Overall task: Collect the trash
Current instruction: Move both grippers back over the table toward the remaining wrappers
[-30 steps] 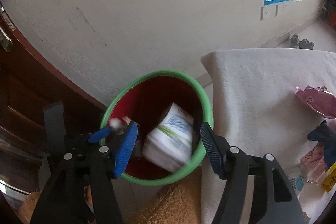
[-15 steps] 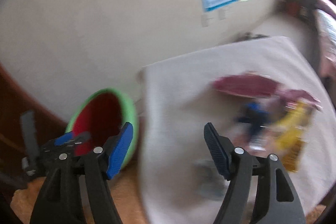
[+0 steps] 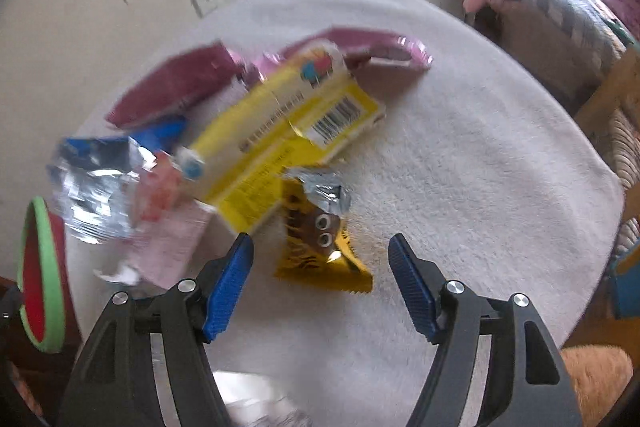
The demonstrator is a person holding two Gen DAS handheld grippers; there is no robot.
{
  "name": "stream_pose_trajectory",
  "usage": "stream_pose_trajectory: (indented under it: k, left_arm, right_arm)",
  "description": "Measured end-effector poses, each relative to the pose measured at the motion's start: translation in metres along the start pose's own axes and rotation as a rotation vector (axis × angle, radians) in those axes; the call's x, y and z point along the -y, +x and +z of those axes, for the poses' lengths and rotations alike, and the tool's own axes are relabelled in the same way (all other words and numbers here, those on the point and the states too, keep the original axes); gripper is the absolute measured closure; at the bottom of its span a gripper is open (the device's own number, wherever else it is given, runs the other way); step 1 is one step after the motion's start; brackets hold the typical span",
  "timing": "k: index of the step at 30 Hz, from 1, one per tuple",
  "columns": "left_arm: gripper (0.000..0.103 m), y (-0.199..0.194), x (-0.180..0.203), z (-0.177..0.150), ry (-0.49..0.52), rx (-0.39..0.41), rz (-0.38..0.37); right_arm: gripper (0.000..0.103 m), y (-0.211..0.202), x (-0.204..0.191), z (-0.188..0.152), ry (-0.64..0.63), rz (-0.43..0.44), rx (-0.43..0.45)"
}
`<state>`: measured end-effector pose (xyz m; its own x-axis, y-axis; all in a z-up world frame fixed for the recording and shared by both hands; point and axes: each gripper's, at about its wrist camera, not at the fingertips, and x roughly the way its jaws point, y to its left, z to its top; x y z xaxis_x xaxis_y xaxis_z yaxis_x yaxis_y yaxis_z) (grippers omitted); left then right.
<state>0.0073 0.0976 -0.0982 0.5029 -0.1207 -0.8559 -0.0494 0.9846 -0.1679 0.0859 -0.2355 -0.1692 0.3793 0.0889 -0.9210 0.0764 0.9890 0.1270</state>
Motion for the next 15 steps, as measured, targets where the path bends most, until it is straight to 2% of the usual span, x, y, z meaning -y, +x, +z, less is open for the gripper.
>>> stream_pose_trajectory:
  k: [2, 3, 9, 15]
  left_arm:
    - [0.024, 0.006, 0.026, 0.004, 0.048, -0.025, -0.047]
    - [0.024, 0.008, 0.038, 0.005, 0.078, -0.028, -0.059]
    - [0.024, 0.038, 0.111, 0.000, 0.251, -0.096, -0.125]
    - [0.024, 0.065, 0.145, -0.006, 0.332, -0.152, -0.130]
  right_arm:
    - [0.060, -0.002, 0.001, -0.001, -0.011, 0.014, 0.010]
    - [0.064, -0.006, 0.003, -0.001, 0.006, 0.057, 0.004]
    - [0.069, -0.049, 0.008, -0.017, 0.025, 0.102, 0.087]
    - [0.069, -0.068, 0.007, -0.026, -0.002, 0.068, 0.107]
